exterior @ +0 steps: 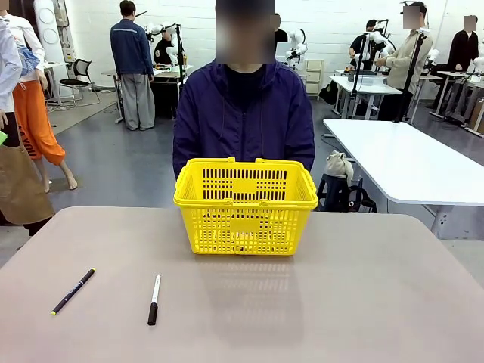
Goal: Place the items the person wants into the basket.
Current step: Pick up the item the person points to and place it in the Market Basket.
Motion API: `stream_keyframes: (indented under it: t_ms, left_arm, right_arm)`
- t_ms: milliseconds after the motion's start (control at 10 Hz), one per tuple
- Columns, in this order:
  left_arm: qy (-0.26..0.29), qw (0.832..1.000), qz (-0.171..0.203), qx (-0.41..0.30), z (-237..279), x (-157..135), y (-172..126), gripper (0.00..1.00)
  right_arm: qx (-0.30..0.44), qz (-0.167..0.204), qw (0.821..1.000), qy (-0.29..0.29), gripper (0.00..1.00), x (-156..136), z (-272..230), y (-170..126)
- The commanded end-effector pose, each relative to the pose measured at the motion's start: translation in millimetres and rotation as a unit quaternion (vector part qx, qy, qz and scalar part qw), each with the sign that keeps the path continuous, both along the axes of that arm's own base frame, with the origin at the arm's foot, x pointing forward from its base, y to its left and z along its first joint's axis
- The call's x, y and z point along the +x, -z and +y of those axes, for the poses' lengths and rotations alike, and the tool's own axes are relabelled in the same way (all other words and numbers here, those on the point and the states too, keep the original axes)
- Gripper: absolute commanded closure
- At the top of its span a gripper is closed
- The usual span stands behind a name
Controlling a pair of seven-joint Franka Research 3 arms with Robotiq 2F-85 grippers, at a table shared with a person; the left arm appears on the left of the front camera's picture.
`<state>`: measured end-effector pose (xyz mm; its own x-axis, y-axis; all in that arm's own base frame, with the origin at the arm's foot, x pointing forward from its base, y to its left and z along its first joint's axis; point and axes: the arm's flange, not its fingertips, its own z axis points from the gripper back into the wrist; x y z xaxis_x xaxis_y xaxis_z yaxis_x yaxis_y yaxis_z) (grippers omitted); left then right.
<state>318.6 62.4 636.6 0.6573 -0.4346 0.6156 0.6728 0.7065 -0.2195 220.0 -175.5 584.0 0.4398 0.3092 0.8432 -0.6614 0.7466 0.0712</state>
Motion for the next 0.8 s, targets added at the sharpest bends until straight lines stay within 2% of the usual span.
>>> stream_keyframes:
  t_ms: [0,100,200,700]
  left_arm:
    - [0.002,1.0,0.0,-0.003,1,-1,1,0.0]
    - [0.002,1.0,0.0,-0.003,1,-1,1,0.0]
    - [0.002,1.0,0.0,-0.003,1,-1,1,0.0]
    - [0.002,1.0,0.0,-0.003,1,-1,1,0.0]
  right_arm:
    - [0.05,0.029,0.998,0.032,0.0,-2,-19,9]
    - [0.063,0.079,0.993,0.061,0.0,5,-24,12]
    - [0.065,0.112,0.989,0.078,0.0,13,-24,11]
    - [0.013,0.162,0.982,0.095,0.0,33,11,-19]
